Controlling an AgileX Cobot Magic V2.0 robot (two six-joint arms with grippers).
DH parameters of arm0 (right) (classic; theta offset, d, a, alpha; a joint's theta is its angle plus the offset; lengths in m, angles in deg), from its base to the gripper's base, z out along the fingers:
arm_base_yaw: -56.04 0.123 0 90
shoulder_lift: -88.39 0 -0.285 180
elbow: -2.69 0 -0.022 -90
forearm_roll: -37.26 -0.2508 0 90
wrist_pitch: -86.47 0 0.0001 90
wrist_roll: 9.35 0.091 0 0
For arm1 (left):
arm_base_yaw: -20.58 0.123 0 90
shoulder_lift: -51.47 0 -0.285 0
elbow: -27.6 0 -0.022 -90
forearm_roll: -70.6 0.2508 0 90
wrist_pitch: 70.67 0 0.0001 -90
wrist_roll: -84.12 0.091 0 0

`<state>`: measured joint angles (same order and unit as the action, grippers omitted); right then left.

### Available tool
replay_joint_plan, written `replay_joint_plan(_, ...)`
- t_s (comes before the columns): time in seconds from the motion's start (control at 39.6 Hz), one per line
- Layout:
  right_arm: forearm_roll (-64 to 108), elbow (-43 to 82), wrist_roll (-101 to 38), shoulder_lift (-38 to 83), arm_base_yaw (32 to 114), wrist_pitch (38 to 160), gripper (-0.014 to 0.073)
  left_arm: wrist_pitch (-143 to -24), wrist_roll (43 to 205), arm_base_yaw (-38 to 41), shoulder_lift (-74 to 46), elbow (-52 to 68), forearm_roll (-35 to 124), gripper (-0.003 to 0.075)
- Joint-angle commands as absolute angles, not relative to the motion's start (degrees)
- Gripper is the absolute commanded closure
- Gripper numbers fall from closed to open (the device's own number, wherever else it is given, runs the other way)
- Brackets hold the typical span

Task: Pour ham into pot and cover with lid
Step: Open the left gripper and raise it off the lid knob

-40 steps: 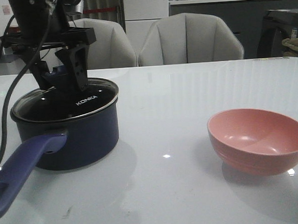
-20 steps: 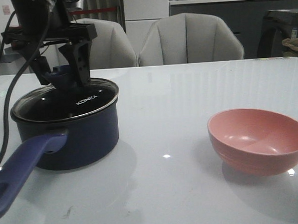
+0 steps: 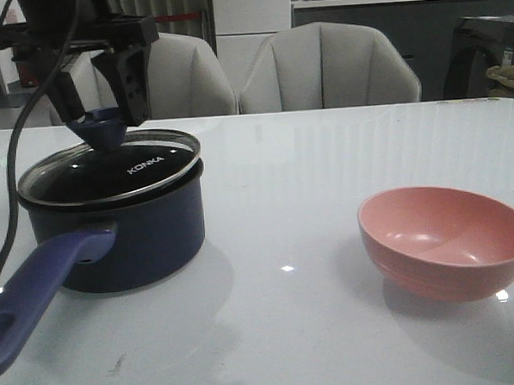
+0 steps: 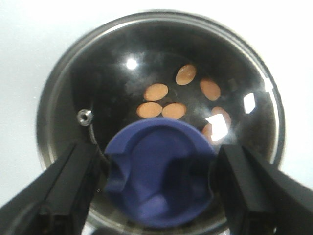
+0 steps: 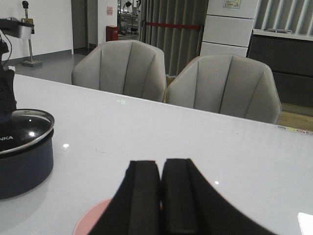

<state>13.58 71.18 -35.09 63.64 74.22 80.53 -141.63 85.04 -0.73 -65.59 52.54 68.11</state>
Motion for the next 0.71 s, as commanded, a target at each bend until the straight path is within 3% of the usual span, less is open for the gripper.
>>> replay_joint_plan(0.0,13.73,69.64,-35.49,63.28,74.16,76.15,0.0445,-144.35,84.98,-1.03,-60.24,54.51,67.88,0.0216)
replay_joint_plan(0.4,13.73,69.64,-35.49,63.28,74.16,76.15,0.0445,-144.35,84.98,-1.03,-54.4,53.04,66.8,0.0217)
replay_joint_plan(0.68,13.73,69.64,-35.49,63.28,74.16,76.15,0.0445,-140.59,84.74,-1.03,-45.67,41.38,71.47,0.0217)
